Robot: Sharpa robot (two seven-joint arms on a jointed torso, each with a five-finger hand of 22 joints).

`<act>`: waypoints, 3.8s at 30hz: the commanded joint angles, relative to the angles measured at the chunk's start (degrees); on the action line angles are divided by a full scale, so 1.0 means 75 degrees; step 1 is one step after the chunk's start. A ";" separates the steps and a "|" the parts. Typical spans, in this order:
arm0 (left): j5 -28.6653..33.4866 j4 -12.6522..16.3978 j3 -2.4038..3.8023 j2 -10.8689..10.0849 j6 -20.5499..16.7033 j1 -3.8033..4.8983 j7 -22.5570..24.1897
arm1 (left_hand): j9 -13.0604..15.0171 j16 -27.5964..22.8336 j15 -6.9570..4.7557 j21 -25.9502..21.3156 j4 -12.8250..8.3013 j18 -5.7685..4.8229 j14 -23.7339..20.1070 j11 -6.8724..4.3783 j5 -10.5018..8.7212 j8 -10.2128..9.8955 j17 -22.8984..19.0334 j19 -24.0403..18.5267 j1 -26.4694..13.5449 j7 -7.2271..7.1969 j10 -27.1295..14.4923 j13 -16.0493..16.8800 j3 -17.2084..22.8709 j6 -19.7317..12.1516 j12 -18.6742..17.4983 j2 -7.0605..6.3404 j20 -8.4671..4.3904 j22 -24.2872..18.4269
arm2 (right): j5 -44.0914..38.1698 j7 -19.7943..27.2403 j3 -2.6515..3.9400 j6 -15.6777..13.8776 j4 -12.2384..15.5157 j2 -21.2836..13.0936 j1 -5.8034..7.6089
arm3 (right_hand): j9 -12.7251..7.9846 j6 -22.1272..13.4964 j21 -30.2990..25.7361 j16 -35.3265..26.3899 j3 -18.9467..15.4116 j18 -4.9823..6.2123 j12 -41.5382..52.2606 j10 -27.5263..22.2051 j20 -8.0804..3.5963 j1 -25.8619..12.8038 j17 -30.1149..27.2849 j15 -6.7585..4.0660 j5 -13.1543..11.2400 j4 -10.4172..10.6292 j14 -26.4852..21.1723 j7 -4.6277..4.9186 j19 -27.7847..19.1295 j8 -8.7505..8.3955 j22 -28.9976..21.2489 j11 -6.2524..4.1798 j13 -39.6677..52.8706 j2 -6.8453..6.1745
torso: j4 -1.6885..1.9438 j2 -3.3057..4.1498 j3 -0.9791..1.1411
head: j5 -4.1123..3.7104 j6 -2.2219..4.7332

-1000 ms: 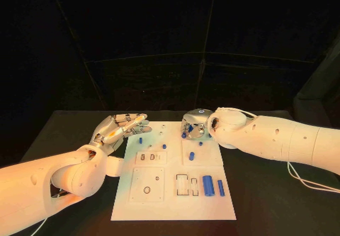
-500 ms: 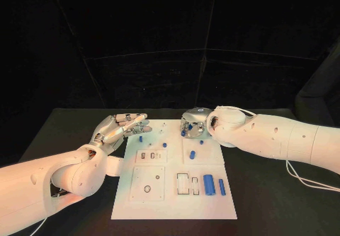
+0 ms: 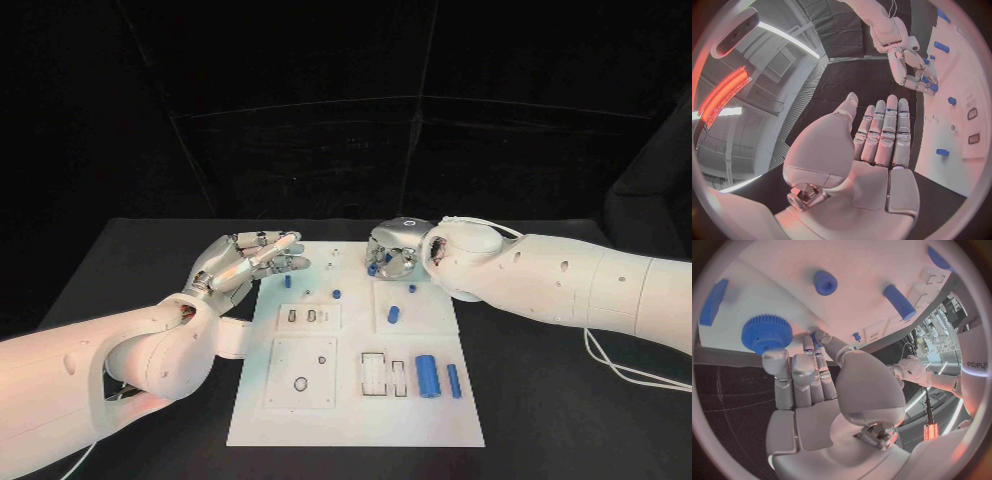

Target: Assemble the parts on the task board

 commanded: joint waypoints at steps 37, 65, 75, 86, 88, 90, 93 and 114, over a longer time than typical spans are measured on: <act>-0.0054 -0.0026 0.0007 -0.0012 0.0132 0.0020 -0.0061 | -0.0006 -0.0084 0.0039 -0.0077 -0.0111 0.0054 0.0054 0.0020 -0.0008 -0.0074 -0.0020 0.0053 -0.0001 0.0048 -0.0011 -0.0006 0.0013 0.0019 -0.0085 0.0083 0.0018 -0.0038 | 0.0550 -0.0590 0.0344 -0.1040 -0.0964 0.1223 0.0007 | 0.0104 0.0143 0.0145 0.0160 0.0067 -0.0095 -0.0156 0.0063 -0.0013 -0.0343 0.0033 -0.0067 -0.0005 0.0428 0.0103 -0.0094 -0.0002 -0.0015 0.0107 -0.0007 -0.0039 -0.0082 | 0.0054 0.0139 -0.0012 | 0.0086 0.0182; -0.0054 -0.0010 0.0008 -0.0010 0.0152 0.0052 -0.0084 | -0.0006 -0.0096 0.0040 -0.0085 -0.0128 0.0053 0.0056 0.0021 -0.0009 -0.0083 -0.0021 0.0056 0.0004 0.0049 -0.0010 -0.0006 0.0018 0.0021 -0.0098 0.0092 0.0019 -0.0045 | 0.0330 -0.0902 0.0344 -0.0461 -0.1195 0.1484 0.0009 | 0.0091 0.0091 0.0163 0.0186 0.0082 -0.0095 -0.0208 -0.0001 0.0005 -0.0398 0.0031 -0.0044 0.0024 0.0507 0.0091 -0.0067 -0.0018 -0.0064 0.0117 0.0020 -0.0047 -0.0171 | 0.0045 0.0186 -0.0013 | 0.0105 0.0067; -0.0054 -0.0013 0.0008 -0.0008 0.0154 0.0055 -0.0088 | -0.0007 -0.0111 0.0043 -0.0095 -0.0141 0.0053 0.0054 0.0025 -0.0009 -0.0096 -0.0024 0.0057 -0.0002 0.0052 -0.0014 -0.0007 0.0014 0.0016 -0.0113 0.0092 0.0020 -0.0052 | 0.0328 -0.0928 0.0344 -0.0499 -0.1250 0.1541 0.0009 | 0.0053 -0.0053 0.0171 0.0204 0.0089 -0.0094 -0.0247 -0.0192 0.0042 -0.0470 0.0010 0.0006 0.0058 0.0596 0.0073 0.0003 -0.0049 -0.0166 0.0107 0.0082 -0.0067 -0.0305 | 0.0048 0.0194 -0.0027 | 0.0111 0.0081; -0.0054 -0.0024 0.0008 -0.0002 0.0159 0.0060 -0.0097 | -0.0007 -0.0111 0.0043 -0.0095 -0.0141 0.0053 0.0054 0.0025 -0.0009 -0.0096 -0.0024 0.0057 -0.0002 0.0052 -0.0014 -0.0007 0.0014 0.0016 -0.0113 0.0092 0.0020 -0.0052 | 0.0354 -0.0880 0.0344 -0.0675 -0.1296 0.1587 0.0009 | -0.0044 -0.0827 0.0086 0.0066 -0.0067 -0.0052 -0.0212 -0.0735 0.0186 -0.0578 -0.0299 0.0147 0.0100 0.0752 -0.0027 0.0142 -0.0221 -0.0261 -0.0088 0.0244 -0.0062 -0.0704 | 0.0043 0.0207 -0.0026 | 0.0128 0.0094; -0.0054 -0.0026 0.0008 -0.0002 0.0160 0.0061 -0.0098 | -0.0007 -0.0111 0.0043 -0.0095 -0.0141 0.0053 0.0054 0.0025 -0.0009 -0.0096 -0.0024 0.0057 -0.0002 0.0052 -0.0014 -0.0007 0.0014 0.0016 -0.0113 0.0092 0.0020 -0.0052 | 0.0362 -0.0873 0.0344 -0.0705 -0.1295 0.1590 0.0009 | -0.0045 -0.0990 0.0083 0.0067 -0.0139 -0.0048 -0.0202 -0.0762 0.0193 -0.0578 -0.0316 0.0151 0.0087 0.0780 -0.0032 0.0140 -0.0233 -0.0259 -0.0098 0.0243 -0.0057 -0.0764 | 0.0043 0.0206 -0.0025 | 0.0126 0.0094; -0.0054 -0.0027 0.0008 -0.0002 0.0159 0.0061 -0.0099 | -0.0007 -0.0111 0.0043 -0.0095 -0.0141 0.0053 0.0054 0.0025 -0.0009 -0.0096 -0.0024 0.0057 -0.0002 0.0052 -0.0014 -0.0007 0.0014 0.0016 -0.0113 0.0092 0.0020 -0.0052 | 0.0371 -0.0870 0.0344 -0.0745 -0.1293 0.1587 0.0009 | -0.0043 -0.1078 0.0084 0.0065 -0.0195 -0.0048 -0.0197 -0.0778 0.0199 -0.0574 -0.0330 0.0153 0.0070 0.0796 -0.0036 0.0148 -0.0238 -0.0260 -0.0100 0.0253 -0.0054 -0.0803 | 0.0043 0.0207 -0.0024 | 0.0126 0.0095; -0.0054 -0.0030 0.0008 -0.0004 0.0160 0.0062 -0.0099 | -0.0007 -0.0111 0.0043 -0.0095 -0.0141 0.0053 0.0054 0.0025 -0.0009 -0.0096 -0.0024 0.0057 -0.0002 0.0052 -0.0014 -0.0007 0.0014 0.0016 -0.0113 0.0092 0.0020 -0.0052 | 0.0377 -0.0876 0.0344 -0.0826 -0.1287 0.1570 0.0009 | -0.0039 -0.1156 0.0085 0.0064 -0.0262 -0.0047 -0.0190 -0.0791 0.0203 -0.0562 -0.0346 0.0155 0.0032 0.0816 -0.0040 0.0147 -0.0244 -0.0256 -0.0105 0.0254 -0.0051 -0.0833 | 0.0036 0.0209 -0.0022 | 0.0137 0.0095; -0.0040 -0.0186 0.0007 -0.0149 0.0356 0.0096 -0.0070 | 0.0001 -0.0147 0.0024 -0.0107 -0.0190 0.0061 0.0116 -0.0006 -0.0009 -0.0119 -0.0020 0.0124 -0.0050 0.0009 0.0060 0.0001 -0.0010 0.0072 -0.0145 0.0107 0.0011 -0.0070 | 0.2393 -0.1408 0.0751 -0.0709 0.0683 -0.0881 0.0179 | 0.0038 -0.1136 0.0707 0.1278 -0.1515 -0.0278 0.3606 0.0845 -0.0106 -0.0192 0.1443 -0.0282 0.0706 0.1151 0.0258 -0.0190 0.0345 -0.0090 0.0999 -0.0155 0.3006 -0.1082 | -0.0133 0.0138 0.0024 | 0.0155 0.0241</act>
